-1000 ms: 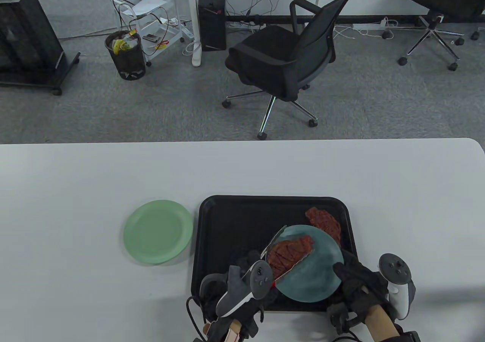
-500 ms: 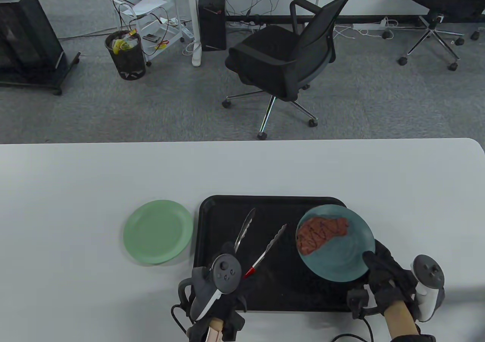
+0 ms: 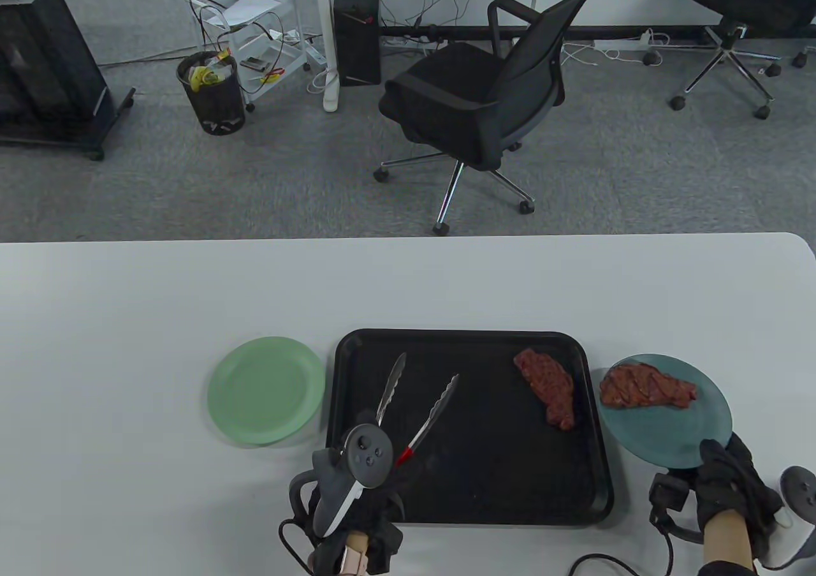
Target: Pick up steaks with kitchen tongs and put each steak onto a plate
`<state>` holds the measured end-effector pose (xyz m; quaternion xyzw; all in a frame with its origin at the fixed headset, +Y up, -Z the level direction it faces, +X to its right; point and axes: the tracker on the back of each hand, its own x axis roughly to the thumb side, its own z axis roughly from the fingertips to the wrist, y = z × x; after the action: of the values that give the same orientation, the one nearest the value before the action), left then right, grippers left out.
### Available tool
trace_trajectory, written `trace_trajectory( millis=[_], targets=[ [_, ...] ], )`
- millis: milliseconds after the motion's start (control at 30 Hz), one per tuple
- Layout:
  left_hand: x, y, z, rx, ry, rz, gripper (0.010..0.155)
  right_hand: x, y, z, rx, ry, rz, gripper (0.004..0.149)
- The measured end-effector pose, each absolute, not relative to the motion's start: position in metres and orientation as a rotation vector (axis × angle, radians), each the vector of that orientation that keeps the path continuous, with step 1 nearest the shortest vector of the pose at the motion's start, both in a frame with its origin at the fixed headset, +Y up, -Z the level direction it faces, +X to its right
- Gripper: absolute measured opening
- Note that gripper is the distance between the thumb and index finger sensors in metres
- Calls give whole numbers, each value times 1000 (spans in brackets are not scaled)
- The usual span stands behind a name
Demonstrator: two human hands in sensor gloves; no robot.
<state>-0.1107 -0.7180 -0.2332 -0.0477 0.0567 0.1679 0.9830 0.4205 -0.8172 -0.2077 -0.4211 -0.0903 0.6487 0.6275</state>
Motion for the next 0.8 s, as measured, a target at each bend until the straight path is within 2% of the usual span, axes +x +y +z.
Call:
trace_trajectory(
  millis=[300,567,700,800],
  targets=[
    [-116,-724,-235,-124,147,320,102,425,-813,-209,-1110,-166,1653,54],
    [-117,-728,-236,-144,159,310,102,404,-792,-221,-1298,43,2261,65],
    [-117,-729,-236,-155,165,304,102,388,-787,-232,-1296,261,2600,68],
    [-120,-728,-236,-150,178,314,102,378,-779,-231,-1314,203,2756,69]
  ],
)
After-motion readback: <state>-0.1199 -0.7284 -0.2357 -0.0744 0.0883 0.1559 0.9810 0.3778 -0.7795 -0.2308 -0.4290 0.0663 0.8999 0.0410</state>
